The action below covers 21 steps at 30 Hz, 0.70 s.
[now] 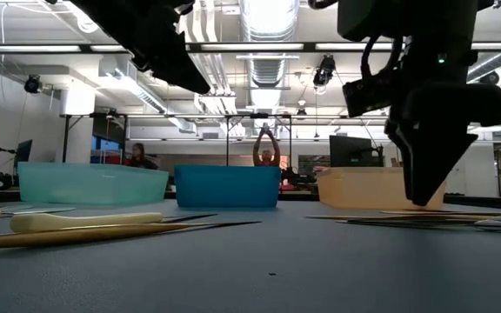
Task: Sort silverware by color (type)
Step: Put the gold table knife into the blue bin
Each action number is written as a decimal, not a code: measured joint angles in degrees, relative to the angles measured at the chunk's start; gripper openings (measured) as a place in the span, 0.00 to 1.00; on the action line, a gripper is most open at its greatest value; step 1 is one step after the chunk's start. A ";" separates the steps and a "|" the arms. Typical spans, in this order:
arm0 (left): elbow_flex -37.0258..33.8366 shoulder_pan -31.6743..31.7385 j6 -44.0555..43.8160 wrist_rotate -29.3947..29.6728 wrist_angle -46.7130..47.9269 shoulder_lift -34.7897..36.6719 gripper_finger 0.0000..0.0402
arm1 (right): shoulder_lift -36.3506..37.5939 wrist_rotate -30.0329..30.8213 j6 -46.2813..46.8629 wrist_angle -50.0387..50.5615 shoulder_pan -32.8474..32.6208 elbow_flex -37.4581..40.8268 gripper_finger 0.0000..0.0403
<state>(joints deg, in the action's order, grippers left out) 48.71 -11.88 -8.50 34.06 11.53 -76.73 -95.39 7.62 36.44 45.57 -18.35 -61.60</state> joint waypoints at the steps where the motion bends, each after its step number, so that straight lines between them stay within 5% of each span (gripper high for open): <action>1: 0.00 0.00 0.18 -0.01 0.04 0.00 0.37 | -0.08 0.02 -0.10 -0.58 0.00 0.00 0.38; 21: 0.00 0.00 0.85 -0.02 0.04 0.00 0.37 | -3.01 1.45 -0.70 -4.25 0.00 0.07 0.36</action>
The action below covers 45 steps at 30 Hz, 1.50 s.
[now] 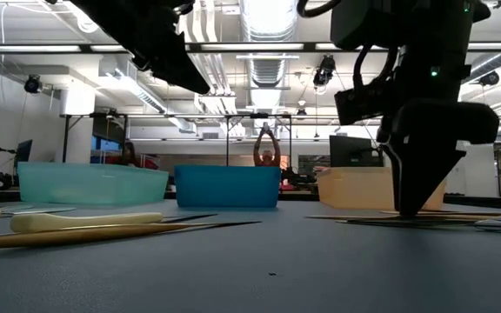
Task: Sort silverware by color (type)
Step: Put the gold table knife into the blue bin
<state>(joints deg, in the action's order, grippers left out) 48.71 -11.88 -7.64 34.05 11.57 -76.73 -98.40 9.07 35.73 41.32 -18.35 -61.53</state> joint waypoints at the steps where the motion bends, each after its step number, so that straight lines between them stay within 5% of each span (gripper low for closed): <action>1: 0.00 -0.01 0.13 0.02 0.00 0.00 0.37 | -0.18 -0.01 -0.11 -0.29 0.00 0.07 0.36; 7: 0.00 0.00 0.20 0.02 0.00 0.00 0.37 | -0.73 0.03 -0.48 -1.47 0.12 0.46 0.33; 18: 0.00 0.00 0.65 0.02 0.00 0.00 0.37 | -0.80 -1.06 -0.29 -4.59 1.01 2.15 0.04; 31: 0.00 -0.01 1.70 3.25 -0.26 0.00 0.37 | 0.51 0.19 -0.20 -4.38 1.10 2.47 0.03; 37: 0.00 -0.04 7.04 8.94 -2.02 0.05 0.37 | 3.21 2.26 -0.20 -2.04 1.32 1.37 0.03; 45: 0.00 -0.02 16.20 9.18 -4.78 2.19 0.37 | 6.28 2.07 -0.34 0.44 1.41 -4.12 0.03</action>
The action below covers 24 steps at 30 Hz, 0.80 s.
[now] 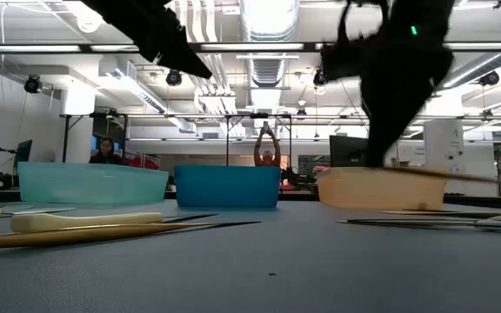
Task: Sort silverware by color (type)
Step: Put the gold table knife into the blue bin
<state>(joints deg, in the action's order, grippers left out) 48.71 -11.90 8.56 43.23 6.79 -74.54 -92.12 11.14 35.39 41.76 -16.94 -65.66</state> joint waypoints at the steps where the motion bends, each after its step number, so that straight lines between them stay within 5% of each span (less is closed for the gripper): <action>1: 0.00 0.00 0.78 0.23 -0.15 0.52 0.37 | 0.29 -0.06 -0.25 -0.22 0.15 -0.95 0.03; 16: -2.94 -1.27 3.83 1.27 -0.30 13.52 0.37 | 0.22 7.04 -4.99 -1.97 5.29 -14.83 0.03; 24: -9.55 -2.32 3.61 1.24 -8.81 24.07 0.37 | -1.49 7.00 -9.48 -9.05 10.09 -19.26 0.03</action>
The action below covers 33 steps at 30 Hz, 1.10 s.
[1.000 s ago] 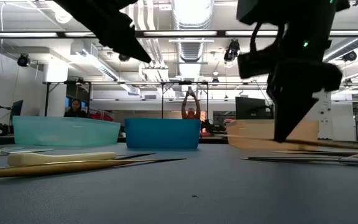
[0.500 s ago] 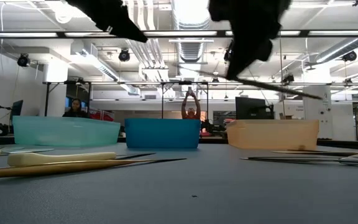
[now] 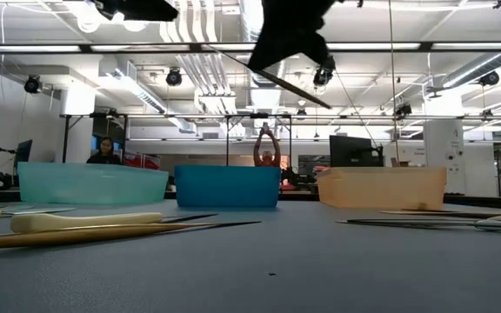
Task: Sort silverware by color (type)
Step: Put the gold table knife into the blue bin
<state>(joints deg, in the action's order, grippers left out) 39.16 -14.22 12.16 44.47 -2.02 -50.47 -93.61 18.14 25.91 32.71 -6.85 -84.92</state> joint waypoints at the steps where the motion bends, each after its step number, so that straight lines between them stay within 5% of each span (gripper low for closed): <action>1: -0.40 0.00 0.00 0.00 -0.05 0.94 0.37 | -0.20 -0.05 -0.43 -0.98 0.70 -0.48 0.03; 33: -2.97 0.00 1.95 0.03 0.76 8.43 0.37 | -5.65 -3.51 -9.03 -36.71 17.83 -1.05 0.03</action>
<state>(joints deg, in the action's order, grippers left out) 36.18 -14.22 14.11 44.50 -1.26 -42.04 -99.26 14.63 16.88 -4.01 10.98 -85.97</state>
